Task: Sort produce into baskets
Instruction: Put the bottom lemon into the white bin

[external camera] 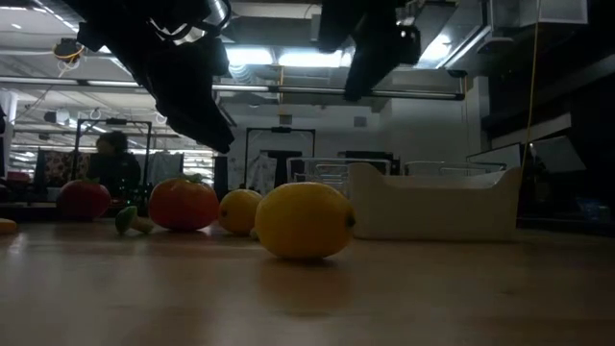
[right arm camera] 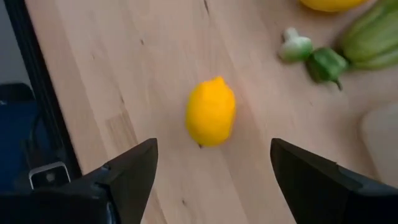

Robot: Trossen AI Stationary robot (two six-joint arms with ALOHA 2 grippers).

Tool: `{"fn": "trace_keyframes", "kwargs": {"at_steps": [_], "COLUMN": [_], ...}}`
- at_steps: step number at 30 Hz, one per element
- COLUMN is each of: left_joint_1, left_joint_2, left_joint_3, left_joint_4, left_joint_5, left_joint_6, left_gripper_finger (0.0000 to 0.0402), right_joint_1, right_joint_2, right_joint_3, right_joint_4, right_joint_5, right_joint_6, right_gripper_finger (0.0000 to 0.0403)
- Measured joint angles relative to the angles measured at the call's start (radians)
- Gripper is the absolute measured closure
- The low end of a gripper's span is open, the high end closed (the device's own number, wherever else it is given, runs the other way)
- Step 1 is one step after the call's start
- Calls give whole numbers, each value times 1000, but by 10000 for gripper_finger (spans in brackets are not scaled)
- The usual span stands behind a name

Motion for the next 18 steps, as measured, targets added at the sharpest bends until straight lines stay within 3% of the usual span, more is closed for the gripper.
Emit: {"fn": "trace_keyframes", "kwargs": {"at_steps": [5, 18], "left_joint_1": [0, 0], "left_joint_2": [0, 0], "left_joint_3": [0, 0], "left_joint_4": [0, 0], "left_joint_5": [0, 0], "left_joint_6": [0, 0], "left_gripper_finger": [128, 128], "right_joint_1": [0, 7], "right_joint_2": [0, 0], "right_joint_3": [-80, -217], "right_joint_4": [96, 258], "right_joint_5": [50, 51], "right_joint_6": [3, 48], "right_gripper_finger": [93, 93]}}
